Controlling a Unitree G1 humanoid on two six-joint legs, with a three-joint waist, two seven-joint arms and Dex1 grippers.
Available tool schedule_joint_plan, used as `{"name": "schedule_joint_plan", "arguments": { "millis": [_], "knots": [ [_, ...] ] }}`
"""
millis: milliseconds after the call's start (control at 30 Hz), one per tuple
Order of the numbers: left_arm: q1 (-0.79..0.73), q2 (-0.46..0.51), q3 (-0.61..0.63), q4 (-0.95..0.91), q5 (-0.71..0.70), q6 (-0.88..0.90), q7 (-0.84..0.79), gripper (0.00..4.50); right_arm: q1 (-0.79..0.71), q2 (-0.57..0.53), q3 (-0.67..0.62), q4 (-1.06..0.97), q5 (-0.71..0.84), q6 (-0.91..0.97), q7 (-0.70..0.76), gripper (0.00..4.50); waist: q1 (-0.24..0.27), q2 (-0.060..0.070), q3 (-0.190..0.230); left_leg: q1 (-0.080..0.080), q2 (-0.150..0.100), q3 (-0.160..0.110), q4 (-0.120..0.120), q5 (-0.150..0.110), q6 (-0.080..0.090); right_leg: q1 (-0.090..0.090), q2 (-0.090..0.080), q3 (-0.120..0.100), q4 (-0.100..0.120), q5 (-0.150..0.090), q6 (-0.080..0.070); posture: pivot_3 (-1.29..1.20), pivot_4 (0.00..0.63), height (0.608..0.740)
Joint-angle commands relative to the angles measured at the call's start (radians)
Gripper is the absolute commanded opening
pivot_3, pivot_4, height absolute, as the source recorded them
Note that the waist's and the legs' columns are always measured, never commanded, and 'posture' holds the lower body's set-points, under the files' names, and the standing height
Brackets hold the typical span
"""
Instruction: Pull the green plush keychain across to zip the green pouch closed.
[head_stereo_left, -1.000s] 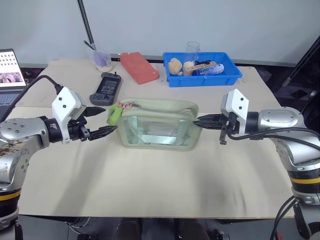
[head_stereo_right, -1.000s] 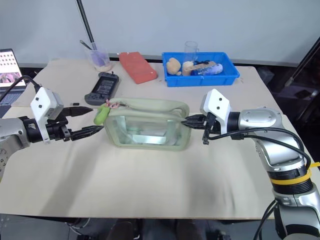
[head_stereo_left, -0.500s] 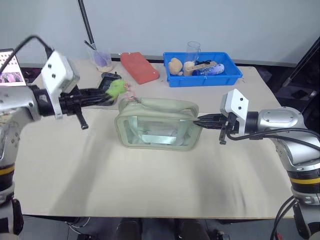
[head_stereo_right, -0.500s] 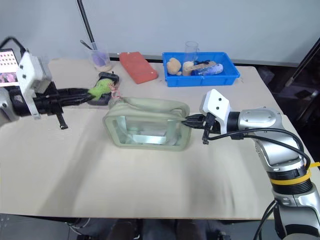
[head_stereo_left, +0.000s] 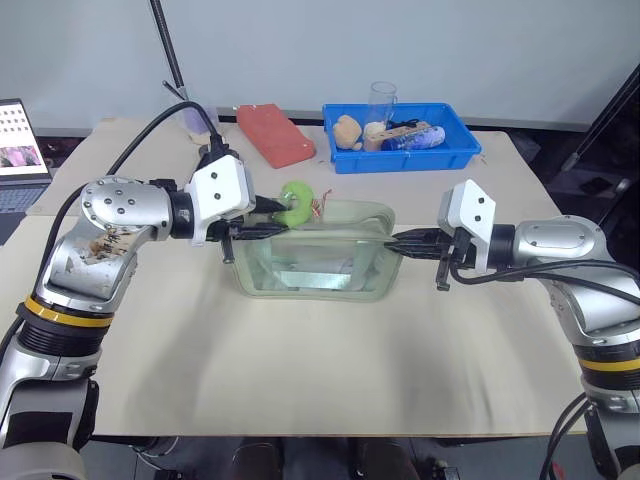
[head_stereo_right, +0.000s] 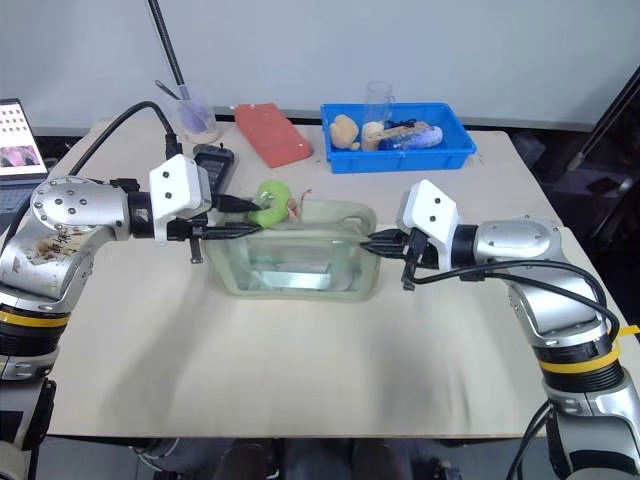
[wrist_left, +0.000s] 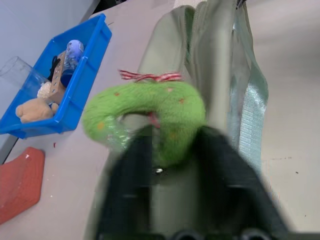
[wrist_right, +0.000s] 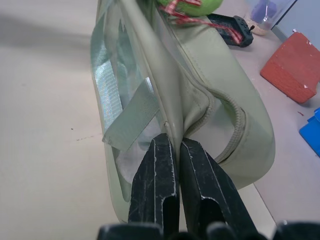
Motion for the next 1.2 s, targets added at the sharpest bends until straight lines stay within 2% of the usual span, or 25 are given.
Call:
{"name": "schedule_joint_plan", "arguments": {
  "millis": [33, 100, 133, 400, 600, 700, 767, 800, 933, 1067, 1133, 1200],
  "knots": [
    [-0.021, 0.028, 0.050, -0.004, -0.007, 0.002, -0.025, 3.44, -0.009, -0.010, -0.031, -0.034, 0.006, 0.001, -0.010, 0.00, -0.001, 0.000, 0.000, 0.000, 0.000, 0.000, 0.000, 0.000, 0.000, 0.000, 0.000, 0.000, 0.000, 0.000, 0.000, 0.00, 0.150, 0.740],
    [-0.010, 0.055, 0.083, -0.015, -0.030, 0.041, -0.037, 4.32, -0.012, -0.010, -0.032, -0.033, 0.007, 0.002, -0.011, 0.00, -0.002, 0.000, 0.000, 0.000, 0.000, 0.000, 0.000, 0.000, 0.000, 0.000, 0.000, 0.000, 0.000, 0.000, 0.000, 0.00, 0.150, 0.740],
    [-0.003, 0.067, 0.102, -0.021, -0.048, 0.066, -0.041, 4.45, -0.014, -0.011, -0.032, -0.030, 0.006, 0.001, -0.010, 0.00, -0.002, 0.000, 0.000, 0.000, 0.000, 0.000, 0.000, 0.000, 0.000, 0.000, 0.000, 0.000, 0.000, 0.000, 0.000, 0.00, 0.150, 0.740],
    [0.116, 0.140, 0.223, -0.057, -0.098, 0.169, -0.029, 4.45, -0.036, -0.007, -0.023, -0.003, 0.001, -0.011, -0.001, 0.00, -0.001, 0.000, 0.000, 0.000, 0.000, 0.000, 0.000, 0.000, 0.000, 0.000, 0.000, 0.000, 0.000, -0.001, -0.001, 0.00, 0.150, 0.740],
    [0.253, 0.087, 0.195, -0.075, -0.034, 0.114, 0.051, 4.45, -0.050, 0.001, -0.011, 0.003, -0.001, -0.011, 0.002, 0.00, 0.003, 0.000, 0.000, 0.000, 0.000, 0.001, 0.000, 0.000, 0.000, 0.000, 0.000, 0.000, 0.000, -0.003, -0.006, 0.00, 0.150, 0.740],
    [0.261, 0.070, 0.198, -0.077, -0.031, 0.109, 0.065, 3.70, -0.049, -0.002, -0.011, 0.001, 0.001, -0.007, 0.004, 0.00, 0.004, 0.000, 0.000, 0.000, 0.000, 0.000, 0.000, 0.000, 0.000, 0.000, 0.000, 0.000, 0.000, -0.003, -0.006, 0.00, 0.150, 0.740],
    [0.255, 0.065, 0.197, -0.070, -0.028, 0.107, 0.071, 2.56, -0.049, -0.003, -0.012, 0.001, 0.001, -0.007, 0.005, 0.00, 0.002, 0.000, 0.000, 0.000, 0.000, 0.001, 0.000, 0.000, 0.000, 0.000, -0.001, 0.000, 0.000, -0.003, -0.006, 0.00, 0.150, 0.740],
    [0.255, 0.064, 0.195, -0.070, -0.027, 0.106, 0.071, 2.17, -0.049, -0.004, -0.012, 0.000, 0.002, -0.005, 0.006, 0.00, 0.002, 0.000, 0.000, 0.000, 0.000, 0.001, 0.000, 0.000, 0.000, 0.000, -0.001, 0.000, 0.000, -0.003, -0.006, 0.00, 0.150, 0.740],
    [0.261, 0.061, 0.189, -0.076, -0.030, 0.107, 0.070, 0.10, -0.050, -0.003, -0.012, -0.004, 0.005, 0.002, 0.005, 0.00, 0.001, 0.000, 0.000, 0.000, 0.000, 0.001, 0.000, 0.000, 0.000, 0.000, 0.000, 0.000, 0.000, -0.003, -0.006, 0.00, 0.150, 0.740],
    [0.257, 0.060, 0.177, -0.071, -0.024, 0.120, 0.072, 0.04, -0.057, -0.003, -0.015, 0.000, 0.004, 0.017, -0.005, 0.00, 0.001, 0.000, 0.000, 0.000, 0.000, 0.001, 0.000, 0.000, 0.000, 0.000, 0.000, 0.000, 0.000, -0.003, -0.006, 0.00, 0.150, 0.740],
    [0.262, 0.061, 0.179, -0.080, -0.026, 0.121, 0.070, 0.00, -0.066, -0.016, -0.024, 0.006, 0.013, 0.036, 0.003, 0.86, 0.001, 0.000, 0.000, 0.000, 0.000, 0.001, 0.000, 0.000, 0.000, 0.000, 0.000, 0.000, 0.000, -0.003, -0.006, 0.00, 0.150, 0.740],
    [0.266, 0.066, 0.180, -0.084, -0.023, 0.117, 0.068, 0.00, -0.078, -0.043, -0.040, 0.022, 0.016, 0.038, 0.026, 1.43, 0.002, 0.000, 0.000, 0.000, 0.000, 0.001, 0.000, 0.000, 0.000, 0.000, 0.000, 0.000, 0.000, -0.003, -0.006, 0.00, 0.150, 0.740]
  ]
}}
